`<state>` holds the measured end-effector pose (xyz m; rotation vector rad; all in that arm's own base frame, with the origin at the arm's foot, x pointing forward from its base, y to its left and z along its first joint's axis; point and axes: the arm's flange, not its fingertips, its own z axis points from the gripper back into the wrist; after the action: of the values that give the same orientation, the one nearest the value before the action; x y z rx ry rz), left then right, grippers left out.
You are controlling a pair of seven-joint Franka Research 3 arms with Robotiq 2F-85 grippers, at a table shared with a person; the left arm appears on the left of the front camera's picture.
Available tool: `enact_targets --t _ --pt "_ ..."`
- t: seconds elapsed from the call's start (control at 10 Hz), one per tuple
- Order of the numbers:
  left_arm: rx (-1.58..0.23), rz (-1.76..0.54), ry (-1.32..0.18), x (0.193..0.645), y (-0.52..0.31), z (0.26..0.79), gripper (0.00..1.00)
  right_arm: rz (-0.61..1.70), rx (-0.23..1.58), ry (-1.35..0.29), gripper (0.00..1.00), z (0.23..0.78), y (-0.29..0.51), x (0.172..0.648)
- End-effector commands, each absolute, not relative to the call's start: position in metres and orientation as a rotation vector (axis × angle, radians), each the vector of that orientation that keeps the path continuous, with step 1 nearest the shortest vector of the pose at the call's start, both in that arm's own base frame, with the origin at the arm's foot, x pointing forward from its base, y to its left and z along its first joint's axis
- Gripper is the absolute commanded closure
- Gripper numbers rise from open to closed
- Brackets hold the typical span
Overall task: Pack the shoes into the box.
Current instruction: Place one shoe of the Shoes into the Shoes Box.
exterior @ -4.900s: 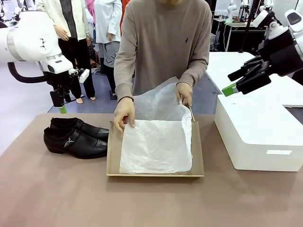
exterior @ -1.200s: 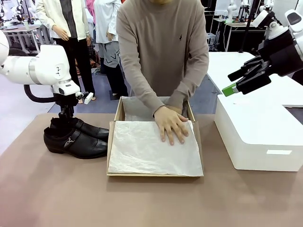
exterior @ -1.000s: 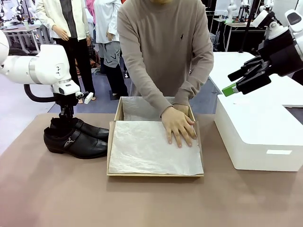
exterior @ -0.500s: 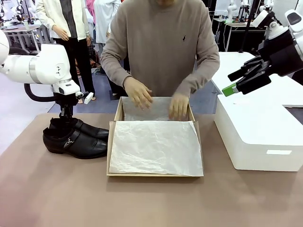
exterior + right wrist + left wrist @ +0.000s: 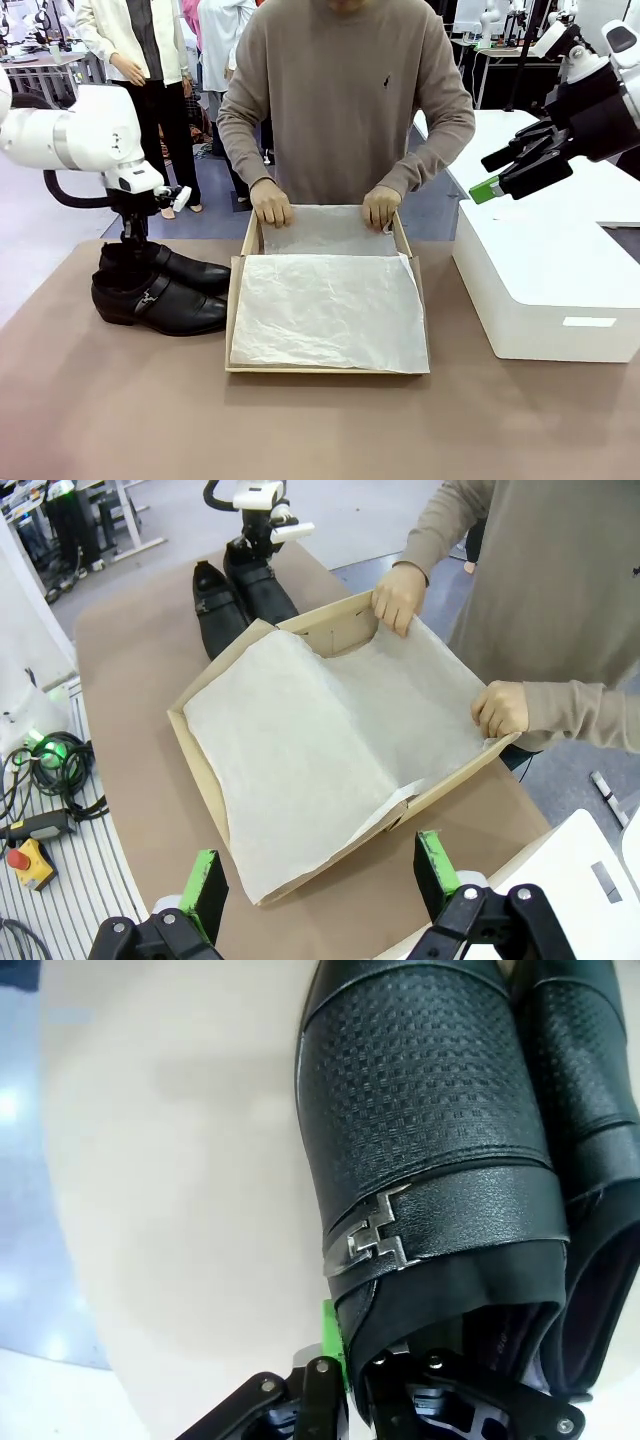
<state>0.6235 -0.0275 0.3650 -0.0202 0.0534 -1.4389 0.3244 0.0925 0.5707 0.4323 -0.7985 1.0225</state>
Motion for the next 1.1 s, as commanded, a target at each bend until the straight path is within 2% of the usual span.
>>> enact_targets --t 0.0,0.6,1.0 --pt "0.012 -1.398 0.035 0.628 -0.018 0.391 1.0 1.033 0.449 -0.813 0.0 0.571 0.092 0.326" --pt "0.087 -1.375 0.038 0.638 -0.001 0.438 1.0 1.033 0.449 -0.813 0.0 0.571 0.092 0.326" --pt "0.115 -1.39 0.013 0.627 -0.001 0.477 1.0 1.033 0.449 -0.813 0.0 0.571 0.092 0.326"
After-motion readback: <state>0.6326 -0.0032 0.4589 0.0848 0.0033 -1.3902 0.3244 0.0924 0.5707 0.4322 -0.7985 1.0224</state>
